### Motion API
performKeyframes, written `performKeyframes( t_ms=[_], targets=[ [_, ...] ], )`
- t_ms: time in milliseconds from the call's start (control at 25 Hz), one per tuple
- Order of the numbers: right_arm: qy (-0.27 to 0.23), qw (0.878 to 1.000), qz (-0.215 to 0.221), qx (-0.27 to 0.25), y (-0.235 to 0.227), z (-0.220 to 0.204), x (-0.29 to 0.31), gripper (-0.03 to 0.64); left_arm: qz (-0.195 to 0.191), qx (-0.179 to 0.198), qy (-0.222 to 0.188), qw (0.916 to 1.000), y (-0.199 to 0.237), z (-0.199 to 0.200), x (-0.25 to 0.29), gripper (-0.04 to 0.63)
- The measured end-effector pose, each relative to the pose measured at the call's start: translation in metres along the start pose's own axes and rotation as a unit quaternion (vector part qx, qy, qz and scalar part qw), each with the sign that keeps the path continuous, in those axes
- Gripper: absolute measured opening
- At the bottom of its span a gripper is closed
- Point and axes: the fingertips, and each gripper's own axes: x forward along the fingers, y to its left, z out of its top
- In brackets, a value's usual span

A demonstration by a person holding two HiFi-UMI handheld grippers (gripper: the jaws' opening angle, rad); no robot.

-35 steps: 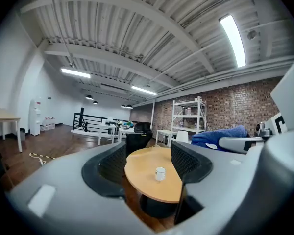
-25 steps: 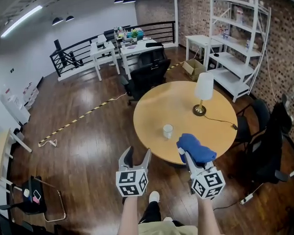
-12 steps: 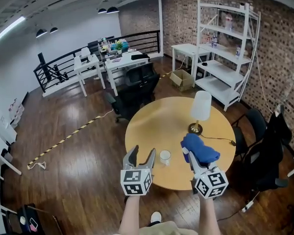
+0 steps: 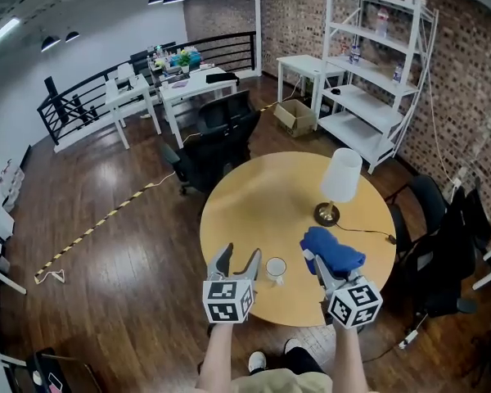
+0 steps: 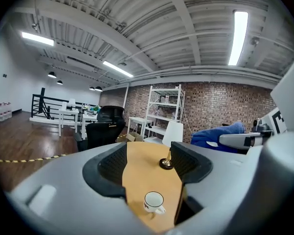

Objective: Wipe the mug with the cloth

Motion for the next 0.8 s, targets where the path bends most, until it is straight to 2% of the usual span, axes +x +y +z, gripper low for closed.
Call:
performKeyframes(
  t_ms=[160, 280, 440, 560, 640, 800],
  targets=[
    [0.012, 0.999, 0.035, 0.008, -0.011, -0.005, 0.026, 0.075, 0.010, -0.001, 0.008, 0.9999, 0.006, -0.001, 0.024, 0.276],
    [0.036, 0.997, 0.069, -0.018, -0.021, -0.006, 0.054, 0.075, 0.030, -0.006, 0.018, 0.9994, 0.015, -0.004, 0.043, 0.276],
    [0.057, 0.989, 0.126, -0.046, -0.031, -0.004, 0.079, 0.075, 0.064, -0.019, 0.058, 0.9961, 0.021, -0.036, 0.063, 0.276],
    [0.078, 0.982, 0.164, -0.058, -0.043, -0.018, 0.089, 0.075, 0.089, -0.066, 0.100, 0.9887, 0.027, -0.079, 0.078, 0.276],
    [0.097, 0.978, 0.176, -0.051, -0.055, -0.037, 0.093, 0.075, 0.099, -0.100, 0.125, 0.9822, 0.025, -0.111, 0.082, 0.276],
    [0.135, 0.972, 0.188, -0.028, -0.077, -0.078, 0.106, 0.075, 0.115, -0.139, 0.175, 0.9680, 0.014, -0.173, 0.078, 0.276]
  ],
)
